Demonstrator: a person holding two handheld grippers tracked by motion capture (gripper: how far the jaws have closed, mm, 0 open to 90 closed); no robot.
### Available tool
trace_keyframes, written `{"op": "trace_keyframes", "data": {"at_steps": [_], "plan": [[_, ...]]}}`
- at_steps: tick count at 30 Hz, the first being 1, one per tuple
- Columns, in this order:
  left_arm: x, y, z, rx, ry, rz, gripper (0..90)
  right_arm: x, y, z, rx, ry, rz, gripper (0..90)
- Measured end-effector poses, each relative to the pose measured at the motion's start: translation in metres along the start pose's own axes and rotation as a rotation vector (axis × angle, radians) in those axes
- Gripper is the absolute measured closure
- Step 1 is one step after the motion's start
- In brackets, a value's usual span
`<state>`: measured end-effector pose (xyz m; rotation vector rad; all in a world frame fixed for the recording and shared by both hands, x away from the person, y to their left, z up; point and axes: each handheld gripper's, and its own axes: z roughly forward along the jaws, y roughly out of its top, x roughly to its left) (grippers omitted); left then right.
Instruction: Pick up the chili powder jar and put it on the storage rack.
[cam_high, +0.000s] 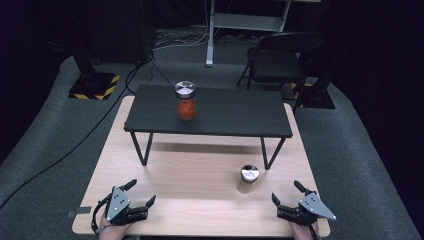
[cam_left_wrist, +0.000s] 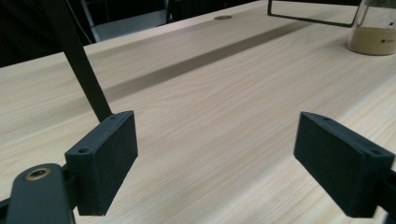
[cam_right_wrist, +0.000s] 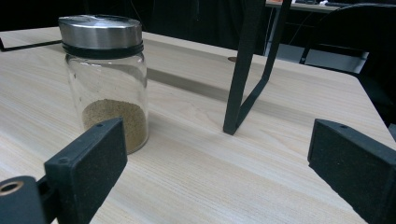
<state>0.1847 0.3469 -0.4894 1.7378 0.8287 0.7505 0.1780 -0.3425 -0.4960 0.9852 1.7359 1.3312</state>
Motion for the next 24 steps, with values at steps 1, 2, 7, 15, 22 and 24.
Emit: {"op": "trace_keyframes", "data": {"at_steps": [1,2,7,15,22,24], "plan": [[0.0002,-0.0001,-0.0001,-0.001,-0.001,0.000,13.1,0.0002,-0.0002,-0.0002,-0.001,0.000,-0.002,3.9],[0.0005,-0.0001,-0.0002,0.000,-0.002,0.001,13.1,0.0007,-0.0004,-0.0004,-0.002,-0.002,-0.003,3.9],[0.0042,0.0015,0.0003,0.011,-0.007,-0.023,12.0,0.0016,-0.0001,-0.0006,0.000,-0.002,-0.007,3.9],[0.0050,0.0032,0.0014,0.020,-0.014,-0.019,11.9,0.0032,0.0000,-0.0011,0.001,-0.006,-0.010,3.9],[0.0094,0.0043,0.0032,0.026,-0.030,-0.038,11.7,0.0040,-0.0002,-0.0018,0.000,-0.007,-0.009,3.9],[0.0100,0.0050,0.0039,0.030,-0.032,-0.041,11.6,0.0040,-0.0003,-0.0020,0.000,-0.007,-0.010,3.9]]}}
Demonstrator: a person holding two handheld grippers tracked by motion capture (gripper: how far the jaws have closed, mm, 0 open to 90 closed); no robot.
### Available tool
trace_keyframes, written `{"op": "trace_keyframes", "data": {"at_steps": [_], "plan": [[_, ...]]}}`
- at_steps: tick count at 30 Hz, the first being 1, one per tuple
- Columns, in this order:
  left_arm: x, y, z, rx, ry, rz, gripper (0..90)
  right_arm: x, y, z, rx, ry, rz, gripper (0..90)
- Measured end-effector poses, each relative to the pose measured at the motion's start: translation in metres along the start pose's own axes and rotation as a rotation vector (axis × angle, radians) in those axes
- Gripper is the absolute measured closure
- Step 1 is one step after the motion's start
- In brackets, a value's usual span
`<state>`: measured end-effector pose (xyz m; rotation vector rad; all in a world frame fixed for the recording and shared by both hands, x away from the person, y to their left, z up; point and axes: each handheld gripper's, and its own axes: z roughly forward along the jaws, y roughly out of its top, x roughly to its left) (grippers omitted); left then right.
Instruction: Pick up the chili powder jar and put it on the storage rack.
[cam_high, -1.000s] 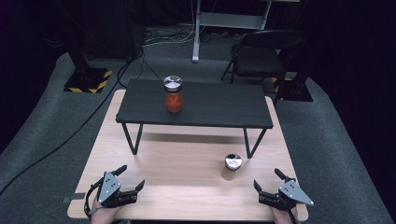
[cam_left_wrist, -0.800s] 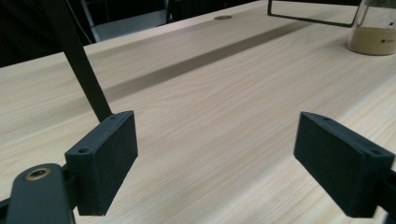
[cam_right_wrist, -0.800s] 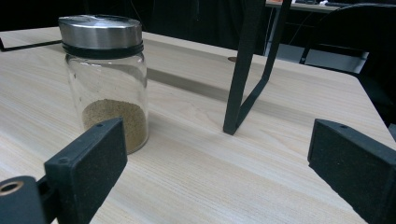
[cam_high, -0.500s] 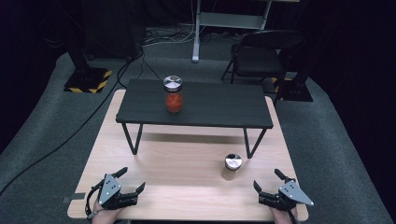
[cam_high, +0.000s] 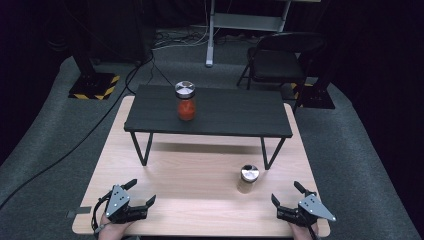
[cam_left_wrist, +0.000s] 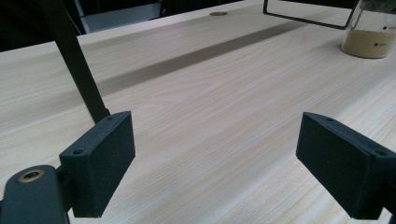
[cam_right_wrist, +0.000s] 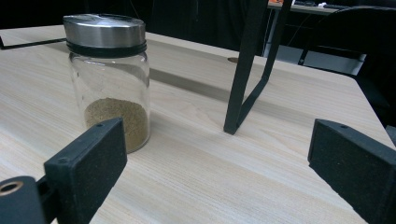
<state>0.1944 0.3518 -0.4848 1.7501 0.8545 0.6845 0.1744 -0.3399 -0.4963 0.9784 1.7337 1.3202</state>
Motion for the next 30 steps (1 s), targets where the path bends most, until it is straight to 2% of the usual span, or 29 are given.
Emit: {"op": "trace_keyframes", "data": {"at_steps": [30], "plan": [[-0.0001,-0.0003,-0.0001,-0.002,0.000,0.003,11.4,-0.0008,0.0017,0.0006,0.010,0.007,0.000,3.9]]}}
